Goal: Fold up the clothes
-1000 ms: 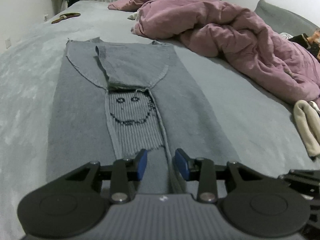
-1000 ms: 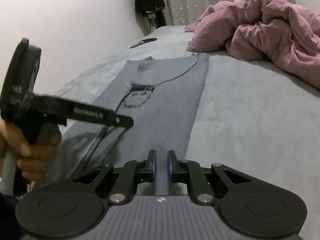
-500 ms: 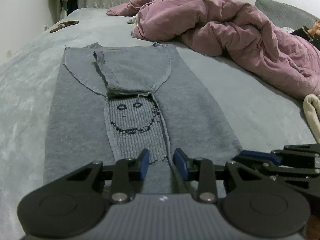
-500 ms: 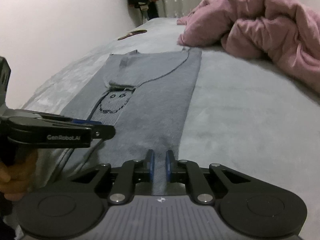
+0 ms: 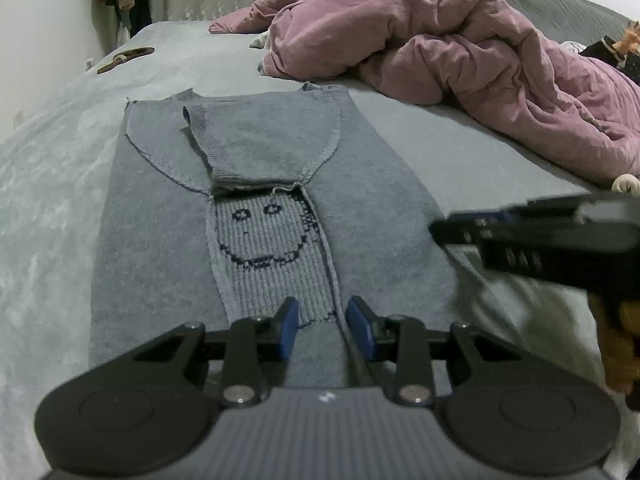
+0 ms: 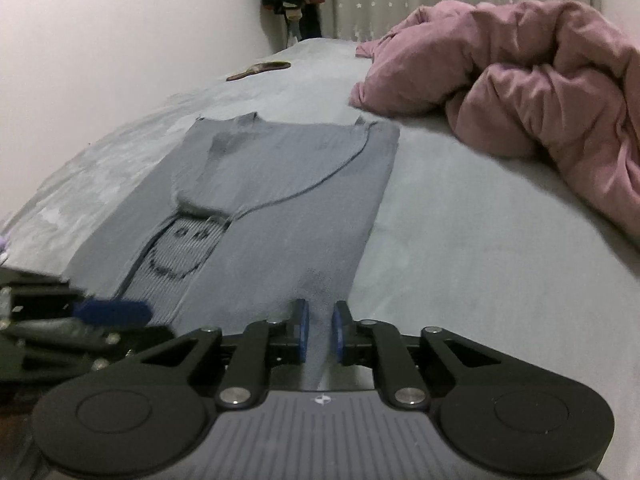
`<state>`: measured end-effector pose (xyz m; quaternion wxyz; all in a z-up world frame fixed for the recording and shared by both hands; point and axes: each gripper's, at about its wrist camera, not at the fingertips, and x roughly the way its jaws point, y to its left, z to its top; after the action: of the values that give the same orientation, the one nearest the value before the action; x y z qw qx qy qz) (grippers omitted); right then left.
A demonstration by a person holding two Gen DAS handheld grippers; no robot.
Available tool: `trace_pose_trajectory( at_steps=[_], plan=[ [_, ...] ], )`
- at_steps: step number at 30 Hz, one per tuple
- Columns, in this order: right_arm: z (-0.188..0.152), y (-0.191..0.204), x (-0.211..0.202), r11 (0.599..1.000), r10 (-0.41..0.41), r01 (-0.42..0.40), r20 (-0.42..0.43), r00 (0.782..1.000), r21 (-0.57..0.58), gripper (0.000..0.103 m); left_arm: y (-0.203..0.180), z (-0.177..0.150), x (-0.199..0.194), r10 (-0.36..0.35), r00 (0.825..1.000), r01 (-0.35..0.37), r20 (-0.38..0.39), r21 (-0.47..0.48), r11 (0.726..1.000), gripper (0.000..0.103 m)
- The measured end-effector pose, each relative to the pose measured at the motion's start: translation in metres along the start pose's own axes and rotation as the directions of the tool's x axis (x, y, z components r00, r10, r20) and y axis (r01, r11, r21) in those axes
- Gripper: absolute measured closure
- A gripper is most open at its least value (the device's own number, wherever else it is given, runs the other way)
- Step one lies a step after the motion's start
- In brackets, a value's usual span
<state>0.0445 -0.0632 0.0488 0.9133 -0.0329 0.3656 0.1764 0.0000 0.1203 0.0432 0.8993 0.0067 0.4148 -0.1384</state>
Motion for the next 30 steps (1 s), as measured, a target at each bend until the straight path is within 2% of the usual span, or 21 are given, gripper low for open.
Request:
trace_pose_trajectory(
  at_steps=[6,10,14,17,20,22,25,30],
  plan=[
    [0.018,-0.01,0.025,0.999,0.02,-0.022,-0.064,0.998,-0.032,0.088,0.0,0.001,0.001,0.003,1.0,-0.003,-0.001,0.009,1.0,0.073],
    [0.034,-0.026,0.019,1.0,0.028,-0.028,-0.043,0.999,0.009,0.083,-0.001,0.003,0.002,0.003,1.0,-0.003,-0.001,0.022,1.0,0.073],
    [0.042,-0.027,0.027,0.995,0.099,-0.1,-0.073,0.992,-0.006,0.083,-0.003,0.005,0.005,0.007,1.0,-0.006,-0.004,0.032,0.999,0.073],
    [0.05,-0.023,0.033,0.984,0.163,-0.171,-0.135,0.977,-0.053,0.083,-0.003,0.008,0.004,0.0,1.0,0.0,-0.006,0.03,1.0,0.073],
    [0.067,-0.03,0.028,0.963,0.248,-0.264,-0.215,0.945,-0.046,0.083,-0.001,0.01,-0.002,-0.015,1.0,0.015,0.012,0.043,0.999,0.073],
    [0.075,-0.028,0.018,0.946,0.261,-0.298,-0.247,0.933,-0.125,0.083,0.001,0.011,-0.003,-0.02,1.0,0.02,0.012,0.046,0.999,0.073],
    [0.084,-0.028,0.01,0.935,0.214,-0.272,-0.249,0.944,-0.227,0.082,0.005,0.014,0.002,-0.025,1.0,0.026,-0.011,0.026,0.999,0.073],
    [0.087,-0.038,0.037,0.956,0.198,-0.231,-0.185,0.963,-0.181,0.082,0.001,0.016,0.013,-0.018,0.999,0.019,-0.026,0.03,0.999,0.073]
  ],
)
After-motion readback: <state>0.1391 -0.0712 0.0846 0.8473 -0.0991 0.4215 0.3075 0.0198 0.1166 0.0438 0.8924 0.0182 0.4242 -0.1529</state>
